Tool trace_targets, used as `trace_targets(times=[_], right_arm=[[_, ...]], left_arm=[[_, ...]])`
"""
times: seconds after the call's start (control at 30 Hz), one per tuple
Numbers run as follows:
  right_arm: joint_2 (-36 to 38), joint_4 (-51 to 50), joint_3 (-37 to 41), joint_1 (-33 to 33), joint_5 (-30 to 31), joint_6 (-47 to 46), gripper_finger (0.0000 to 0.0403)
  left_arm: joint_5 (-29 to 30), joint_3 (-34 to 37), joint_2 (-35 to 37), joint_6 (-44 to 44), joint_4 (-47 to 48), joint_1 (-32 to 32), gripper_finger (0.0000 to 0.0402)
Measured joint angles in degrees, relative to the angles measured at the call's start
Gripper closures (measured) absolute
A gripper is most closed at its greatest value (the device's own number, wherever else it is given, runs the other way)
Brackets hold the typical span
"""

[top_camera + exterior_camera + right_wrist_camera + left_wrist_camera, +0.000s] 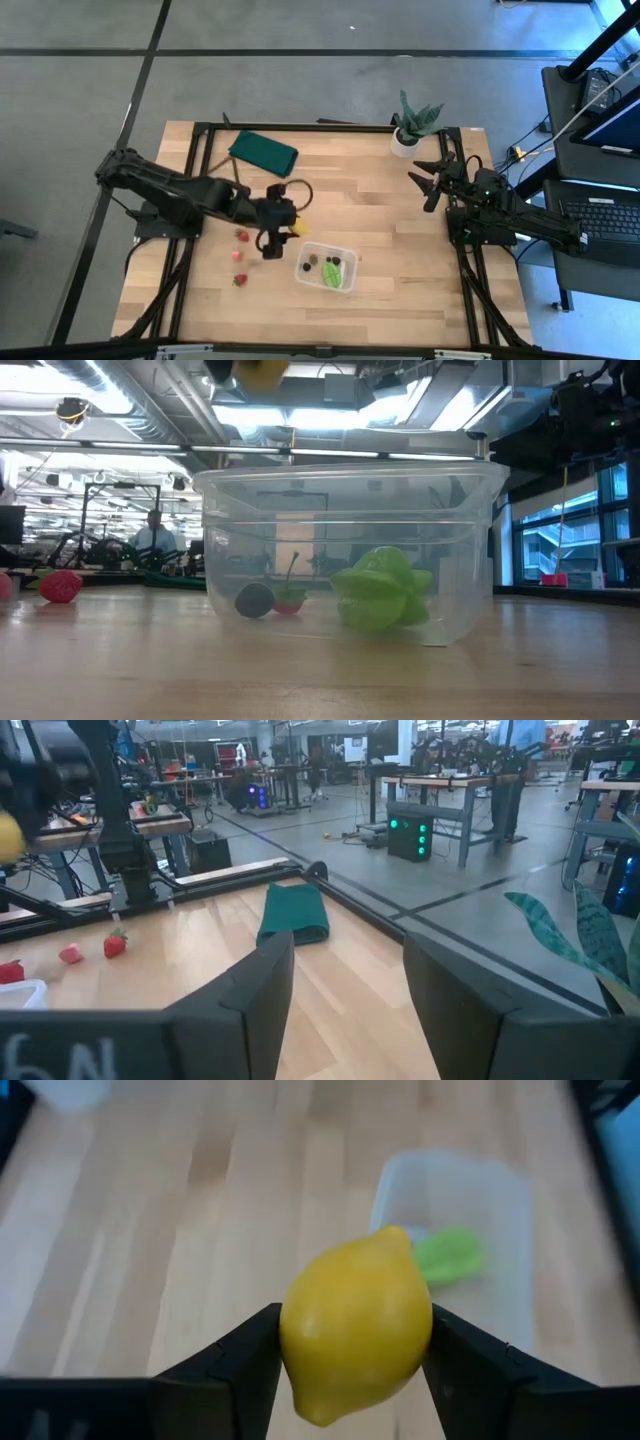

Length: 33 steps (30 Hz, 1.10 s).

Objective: Pick and placing Produce into tupperware
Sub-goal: Put the yellow lemon into the transparent bin

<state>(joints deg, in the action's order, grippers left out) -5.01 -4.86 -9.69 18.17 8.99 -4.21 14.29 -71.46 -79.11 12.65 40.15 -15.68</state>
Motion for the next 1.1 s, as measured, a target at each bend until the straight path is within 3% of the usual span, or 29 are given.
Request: trace_targets(times=[0.3,0.67,1.1], right_arm=[[0.0,-0.01,0.0,0.0,-0.01,0.17,0.021],[0.0,0.22,0.0,0.0,-0.07,-0.03,0.021],[0.0,0.2,0.0,0.0,-0.13,-1.57,0.021]], left_arm=[[-1.73,-12.06,-1.95,-5.82,2.42,0.86,0.0197],[-4.82,-21.64,-13.27,-10.1,8.15,0.96,0.0193],[-13.04,-22.6,-28.62,-13.3,8.36,1.31,0.0195]])
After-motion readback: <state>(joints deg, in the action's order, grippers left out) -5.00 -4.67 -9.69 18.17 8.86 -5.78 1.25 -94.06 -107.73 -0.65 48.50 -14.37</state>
